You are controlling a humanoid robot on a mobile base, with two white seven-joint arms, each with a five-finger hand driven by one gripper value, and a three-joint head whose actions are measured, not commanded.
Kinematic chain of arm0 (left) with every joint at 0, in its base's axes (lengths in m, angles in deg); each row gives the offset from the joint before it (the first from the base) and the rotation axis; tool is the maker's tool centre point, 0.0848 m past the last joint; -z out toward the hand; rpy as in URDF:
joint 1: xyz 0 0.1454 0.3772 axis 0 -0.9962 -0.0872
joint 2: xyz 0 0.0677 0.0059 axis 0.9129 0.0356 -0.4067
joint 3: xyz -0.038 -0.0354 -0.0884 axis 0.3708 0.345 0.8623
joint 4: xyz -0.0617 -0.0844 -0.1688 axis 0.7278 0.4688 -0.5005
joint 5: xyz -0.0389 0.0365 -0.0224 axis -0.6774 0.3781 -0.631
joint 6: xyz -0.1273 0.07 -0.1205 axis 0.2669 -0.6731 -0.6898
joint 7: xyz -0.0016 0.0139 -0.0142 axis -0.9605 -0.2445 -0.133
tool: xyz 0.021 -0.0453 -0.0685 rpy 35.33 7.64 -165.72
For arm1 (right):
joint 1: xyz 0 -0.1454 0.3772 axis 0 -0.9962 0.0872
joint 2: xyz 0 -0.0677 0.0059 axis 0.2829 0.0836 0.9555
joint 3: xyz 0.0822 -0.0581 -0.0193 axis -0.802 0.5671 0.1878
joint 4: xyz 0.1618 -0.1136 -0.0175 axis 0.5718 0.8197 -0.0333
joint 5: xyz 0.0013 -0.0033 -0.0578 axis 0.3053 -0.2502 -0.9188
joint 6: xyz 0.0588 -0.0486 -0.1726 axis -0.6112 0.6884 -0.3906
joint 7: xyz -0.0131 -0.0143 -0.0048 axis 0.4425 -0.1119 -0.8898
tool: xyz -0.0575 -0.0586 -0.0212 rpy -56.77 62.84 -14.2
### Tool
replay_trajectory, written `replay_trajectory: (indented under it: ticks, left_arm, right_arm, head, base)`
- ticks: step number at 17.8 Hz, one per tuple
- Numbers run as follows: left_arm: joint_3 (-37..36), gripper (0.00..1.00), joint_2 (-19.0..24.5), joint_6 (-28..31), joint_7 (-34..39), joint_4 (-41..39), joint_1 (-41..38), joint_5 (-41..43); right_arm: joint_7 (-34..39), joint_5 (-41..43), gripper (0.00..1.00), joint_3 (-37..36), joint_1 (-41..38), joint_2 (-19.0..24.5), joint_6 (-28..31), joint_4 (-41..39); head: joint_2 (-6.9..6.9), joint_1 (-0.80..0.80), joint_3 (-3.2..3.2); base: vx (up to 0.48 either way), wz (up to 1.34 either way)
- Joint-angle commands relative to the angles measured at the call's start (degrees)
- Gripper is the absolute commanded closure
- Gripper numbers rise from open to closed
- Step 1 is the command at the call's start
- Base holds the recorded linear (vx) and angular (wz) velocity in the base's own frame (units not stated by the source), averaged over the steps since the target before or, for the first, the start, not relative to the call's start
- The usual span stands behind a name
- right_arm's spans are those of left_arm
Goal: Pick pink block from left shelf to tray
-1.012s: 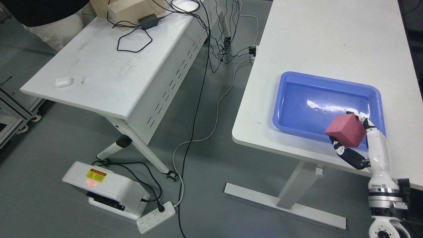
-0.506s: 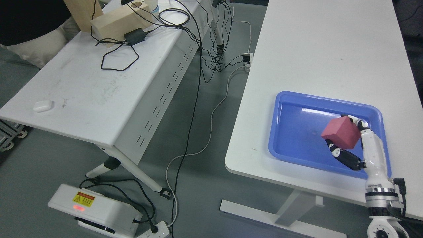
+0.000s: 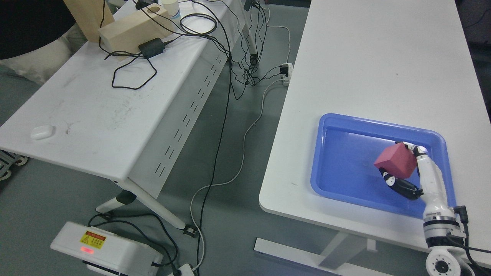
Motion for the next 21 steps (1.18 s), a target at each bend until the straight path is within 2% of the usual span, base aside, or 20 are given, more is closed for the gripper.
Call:
replay_trajectory:
  ticks: [1, 7, 9, 12, 17, 21]
  left_arm:
    - [0.00, 0.00, 1.00, -0.04, -0.04, 0.00, -0.52, 0.17]
    - [0.00, 0.00, 1.00, -0.04, -0.04, 0.00, -0.52, 0.09]
    - [0.00, 0.00, 1.00, -0.04, -0.04, 0.00, -0.52, 0.09]
    - [0.00, 0.00, 1.00, -0.04, -0.04, 0.00, -0.52, 0.09]
    - [0.00, 0.00, 1.00, -0.04, -0.04, 0.00, -0.52, 0.09]
    - [0.00, 0.00, 1.00, -0.04, -0.04, 0.00, -0.52, 0.09]
  right_arm:
    - [0.29, 0.69, 0.31, 0.07, 0.37, 0.52, 0.88, 1.14]
    - [2.57, 7.98, 0.12, -0.02, 0.45, 0.52, 0.79, 0.96]
    - [2.57, 9.74, 0.01, -0.11, 0.63, 0.52, 0.71, 0.87]
    - [2.48, 12.19, 0.00, -0.45, 0.72, 0.70, 0.62, 0.61]
    - [2.48, 30.73, 0.00, -4.14, 0.98, 0.70, 1.32, 0.17]
    - [2.31, 32.60, 0.00, -5.29, 1.51, 2.09, 1.41, -0.27]
  head:
    - [0.00, 0.00, 0.00]
    - [0.01, 0.00, 0.00]
    - [0.01, 0.00, 0.00]
    - [0.01, 0.00, 0.00]
    - [0.00, 0.00, 0.00]
    - [0.01, 0.00, 0.00]
  base:
    - [0.034, 0.01]
    - [0.006, 0.00]
    - [0.000, 0.00]
    - [0.000, 0.00]
    - [0.000, 0.00]
    - [-0.004, 0.00]
